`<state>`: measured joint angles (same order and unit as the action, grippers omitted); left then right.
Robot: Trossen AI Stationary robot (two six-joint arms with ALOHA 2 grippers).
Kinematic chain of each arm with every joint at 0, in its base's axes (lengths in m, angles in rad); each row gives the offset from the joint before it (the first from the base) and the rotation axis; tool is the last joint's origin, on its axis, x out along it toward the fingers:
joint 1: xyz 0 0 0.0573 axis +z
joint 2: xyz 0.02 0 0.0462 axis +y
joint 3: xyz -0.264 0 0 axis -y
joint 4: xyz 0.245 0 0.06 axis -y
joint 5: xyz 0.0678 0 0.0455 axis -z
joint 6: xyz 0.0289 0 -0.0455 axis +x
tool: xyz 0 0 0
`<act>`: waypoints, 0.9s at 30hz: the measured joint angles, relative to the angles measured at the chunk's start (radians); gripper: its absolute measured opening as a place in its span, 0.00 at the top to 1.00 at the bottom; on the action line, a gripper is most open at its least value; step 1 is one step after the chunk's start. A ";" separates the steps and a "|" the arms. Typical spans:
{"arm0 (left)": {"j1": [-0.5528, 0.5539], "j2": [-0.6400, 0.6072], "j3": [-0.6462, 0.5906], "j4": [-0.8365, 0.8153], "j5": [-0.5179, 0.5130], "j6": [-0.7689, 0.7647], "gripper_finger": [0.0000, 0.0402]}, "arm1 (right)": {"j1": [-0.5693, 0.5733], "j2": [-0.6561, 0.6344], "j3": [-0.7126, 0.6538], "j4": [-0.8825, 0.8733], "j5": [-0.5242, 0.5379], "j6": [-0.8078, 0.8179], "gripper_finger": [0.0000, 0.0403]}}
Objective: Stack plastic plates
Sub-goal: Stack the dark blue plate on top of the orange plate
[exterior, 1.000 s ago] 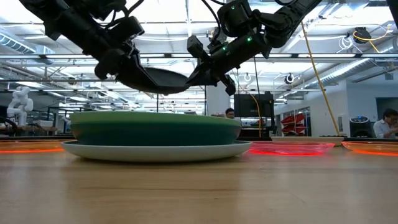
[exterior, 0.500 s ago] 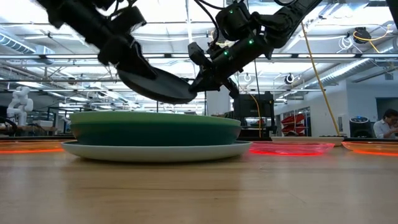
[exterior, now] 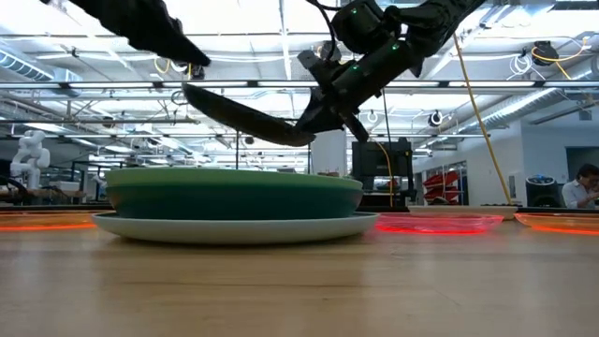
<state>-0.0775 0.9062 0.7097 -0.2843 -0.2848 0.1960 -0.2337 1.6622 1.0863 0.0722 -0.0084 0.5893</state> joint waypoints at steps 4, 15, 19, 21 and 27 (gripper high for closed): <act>-0.016 -0.062 0.000 -0.027 0.000 -0.025 0.61 | 0.030 0.000 0.000 -0.079 -0.072 -0.017 0.99; -0.020 -0.082 0.000 -0.058 -0.001 -0.049 0.61 | 0.155 0.000 0.000 -0.241 -0.030 -0.078 0.98; -0.020 -0.083 0.000 -0.058 -0.001 -0.049 0.61 | 0.175 0.000 0.000 -0.242 0.029 -0.072 0.98; -0.020 -0.082 0.000 -0.058 -0.001 -0.049 0.61 | 0.180 0.000 0.000 -0.241 0.048 -0.063 0.98; -0.020 -0.082 0.000 -0.058 -0.001 -0.049 0.61 | 0.182 0.000 0.000 -0.225 0.066 -0.046 0.94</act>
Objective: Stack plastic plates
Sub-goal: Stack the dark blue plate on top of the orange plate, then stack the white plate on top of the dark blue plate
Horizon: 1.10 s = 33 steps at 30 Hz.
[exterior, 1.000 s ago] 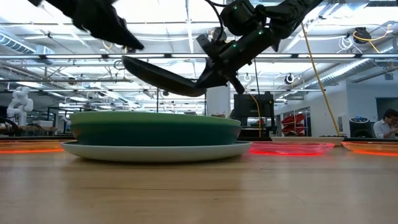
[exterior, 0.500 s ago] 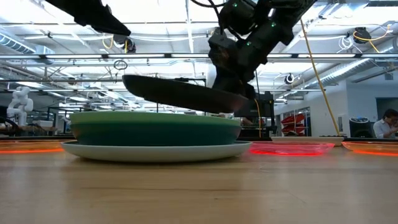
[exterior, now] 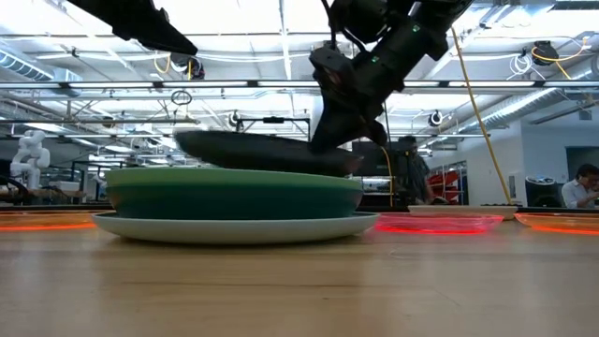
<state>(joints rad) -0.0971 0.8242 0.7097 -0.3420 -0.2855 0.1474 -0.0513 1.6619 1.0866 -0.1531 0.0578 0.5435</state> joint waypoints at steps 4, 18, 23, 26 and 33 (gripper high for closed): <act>0.000 0.000 0.000 0.000 0.000 0.000 0.61 | 0.000 0.000 0.000 0.014 0.002 0.006 0.87; 0.000 0.000 0.000 -0.005 0.000 0.001 0.61 | -0.007 0.000 0.000 0.012 0.077 -0.004 0.75; 0.000 0.000 -0.001 -0.006 0.000 0.001 0.61 | -0.035 0.000 0.000 -0.002 0.077 0.018 0.75; 0.000 0.000 -0.001 -0.012 0.000 0.001 0.61 | -0.057 0.000 0.000 -0.015 0.077 0.039 0.75; 0.000 0.000 -0.001 -0.029 -0.001 0.001 0.61 | -0.132 0.000 0.000 -0.087 0.078 0.094 0.75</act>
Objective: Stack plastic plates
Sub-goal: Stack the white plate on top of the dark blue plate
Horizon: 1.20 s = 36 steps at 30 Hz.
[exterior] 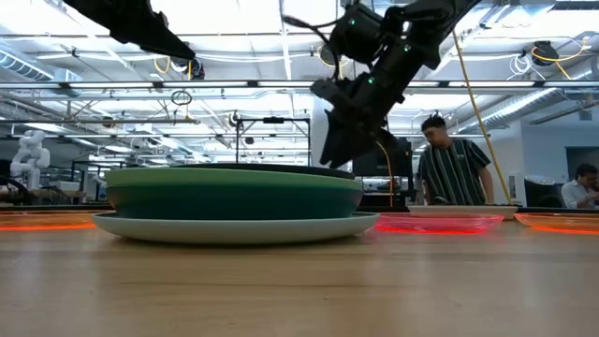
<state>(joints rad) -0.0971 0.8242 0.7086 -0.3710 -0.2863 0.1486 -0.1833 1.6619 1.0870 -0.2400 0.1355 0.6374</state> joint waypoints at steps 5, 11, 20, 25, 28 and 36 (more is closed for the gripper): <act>0.000 0.000 0.000 -0.001 0.000 0.000 0.61 | -0.066 -0.004 0.000 -0.069 0.000 0.035 0.75; 0.000 0.000 0.000 -0.003 0.000 0.000 0.61 | -0.124 -0.052 0.000 -0.193 0.101 0.058 0.75; 0.000 0.000 0.000 -0.009 -0.005 0.006 0.61 | -0.198 -0.081 0.000 -0.643 0.176 0.139 0.75; 0.000 0.000 0.000 -0.009 -0.005 0.006 0.61 | -0.196 -0.063 0.000 -0.655 0.183 0.093 0.75; 0.000 0.000 0.000 -0.008 -0.005 0.005 0.61 | -0.195 -0.040 0.000 -0.624 0.182 0.065 0.75; 0.001 0.000 0.000 -0.008 -0.005 0.004 0.61 | -0.221 0.047 0.000 -0.585 0.255 0.031 0.75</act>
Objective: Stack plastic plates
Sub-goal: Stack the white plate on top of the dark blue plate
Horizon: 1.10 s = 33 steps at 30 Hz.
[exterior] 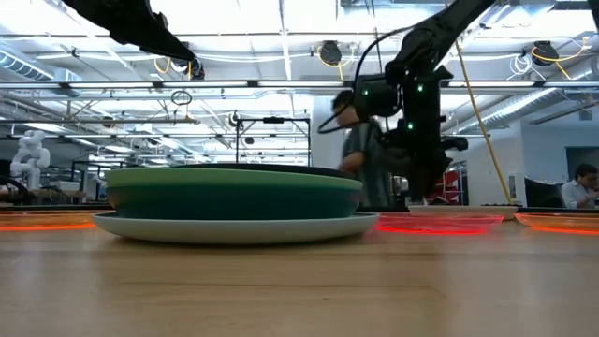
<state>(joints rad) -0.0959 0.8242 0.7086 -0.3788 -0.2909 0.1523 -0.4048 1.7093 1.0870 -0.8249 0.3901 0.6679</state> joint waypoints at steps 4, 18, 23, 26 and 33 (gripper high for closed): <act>0.000 0.000 0.000 0.001 0.000 -0.005 0.61 | 0.000 0.032 0.000 0.030 -0.006 -0.006 0.75; 0.000 0.000 0.000 0.006 0.000 -0.005 0.61 | 0.000 0.086 0.000 0.049 0.006 0.000 0.82; 0.000 0.000 0.000 0.006 0.000 -0.005 0.61 | 0.000 0.084 0.000 0.051 0.010 -0.012 0.92; 0.000 0.000 0.000 0.006 0.001 -0.006 0.61 | 0.000 0.084 0.000 0.051 0.010 -0.021 0.98; 0.000 0.000 0.000 0.006 0.001 -0.006 0.61 | 0.001 0.084 0.000 0.051 0.030 -0.026 0.99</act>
<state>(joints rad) -0.0959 0.8242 0.7086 -0.3725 -0.2901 0.1467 -0.4042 1.7935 1.0874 -0.7736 0.4198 0.6422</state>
